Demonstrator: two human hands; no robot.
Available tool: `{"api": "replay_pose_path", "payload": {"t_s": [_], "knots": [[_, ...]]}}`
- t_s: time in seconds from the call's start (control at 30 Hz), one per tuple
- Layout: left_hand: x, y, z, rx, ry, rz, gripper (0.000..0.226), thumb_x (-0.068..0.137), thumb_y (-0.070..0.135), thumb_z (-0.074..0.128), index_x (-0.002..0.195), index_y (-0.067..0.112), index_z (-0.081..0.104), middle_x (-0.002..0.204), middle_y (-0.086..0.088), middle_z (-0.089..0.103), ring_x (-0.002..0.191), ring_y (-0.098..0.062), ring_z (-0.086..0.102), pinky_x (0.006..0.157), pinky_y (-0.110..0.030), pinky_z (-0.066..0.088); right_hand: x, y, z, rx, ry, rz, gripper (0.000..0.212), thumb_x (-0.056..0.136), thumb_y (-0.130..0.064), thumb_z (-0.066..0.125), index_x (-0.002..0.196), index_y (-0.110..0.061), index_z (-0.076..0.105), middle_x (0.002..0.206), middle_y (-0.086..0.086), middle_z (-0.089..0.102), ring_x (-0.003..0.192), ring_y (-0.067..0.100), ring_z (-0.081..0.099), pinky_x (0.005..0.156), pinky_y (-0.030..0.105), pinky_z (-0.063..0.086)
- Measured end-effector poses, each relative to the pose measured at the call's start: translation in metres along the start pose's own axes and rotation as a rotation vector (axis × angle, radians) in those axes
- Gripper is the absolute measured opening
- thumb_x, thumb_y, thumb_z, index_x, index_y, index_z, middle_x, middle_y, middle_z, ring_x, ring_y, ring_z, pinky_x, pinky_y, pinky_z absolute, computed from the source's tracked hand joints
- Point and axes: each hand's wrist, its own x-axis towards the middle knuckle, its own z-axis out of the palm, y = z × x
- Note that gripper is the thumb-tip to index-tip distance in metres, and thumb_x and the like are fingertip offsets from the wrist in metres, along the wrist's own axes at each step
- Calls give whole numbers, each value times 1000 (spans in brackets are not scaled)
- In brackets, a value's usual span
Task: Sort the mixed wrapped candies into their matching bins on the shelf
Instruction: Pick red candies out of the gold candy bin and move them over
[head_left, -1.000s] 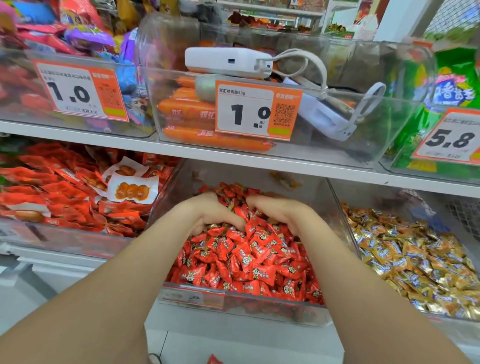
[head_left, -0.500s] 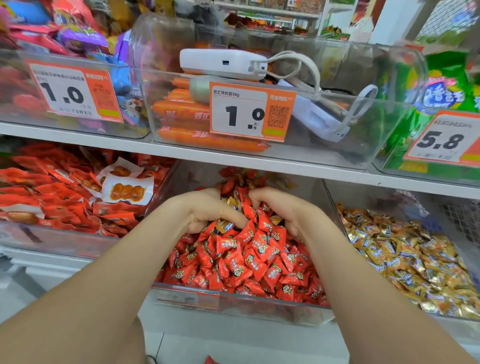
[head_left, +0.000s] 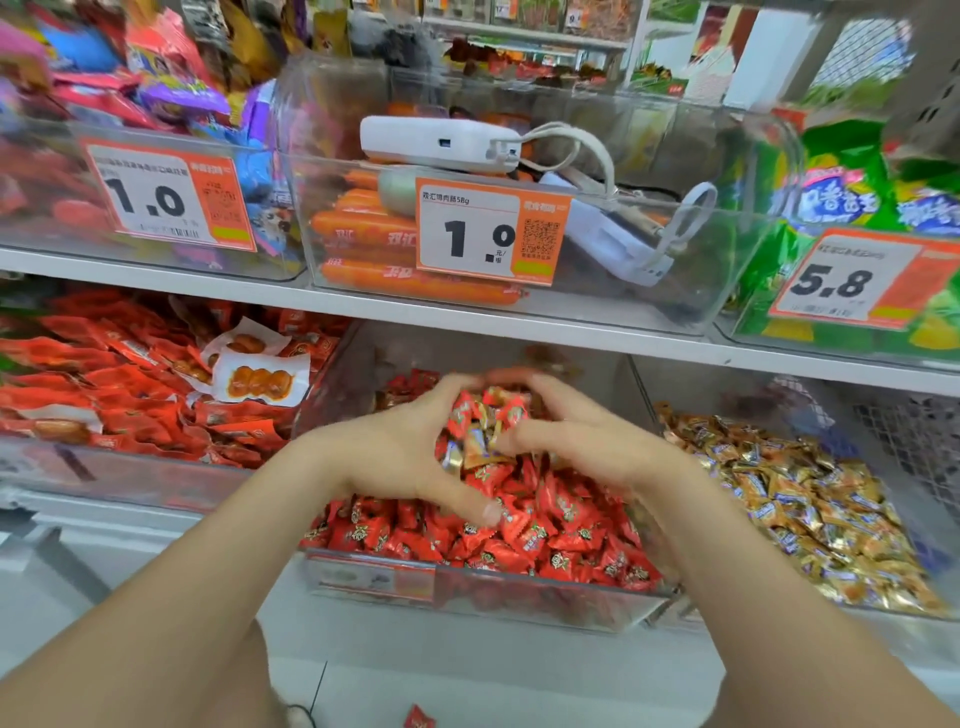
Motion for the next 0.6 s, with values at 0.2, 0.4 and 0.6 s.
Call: {"api": "replay_pose_path", "payload": {"t_s": [0.2,0.4,0.6], "knots": [[-12,-14,11,345,-218,-18,130,75,80,74,159,46,-20,170,19,-9,160,-12,-2,130,-40,18,-35,25,32,-609,-10,-215,77,89,-60,65,153,-52,24,148,-8,35,142,15,40,119,46,37],[-8,-17,23,501,-256,-77,127,85,81,60,160,29,-28,171,8,-21,159,-23,-19,130,-50,11,-32,36,36,-912,-54,-220,85,94,-75,47,160,-39,8,159,6,20,144,36,36,115,56,37],[9,-21,31,656,-157,-211,120,92,75,55,160,21,-28,171,-3,-26,158,-34,-20,127,-62,7,3,53,39,-1257,23,-206,95,85,-79,28,159,-22,14,158,23,29,125,48,51,100,54,48]]}}
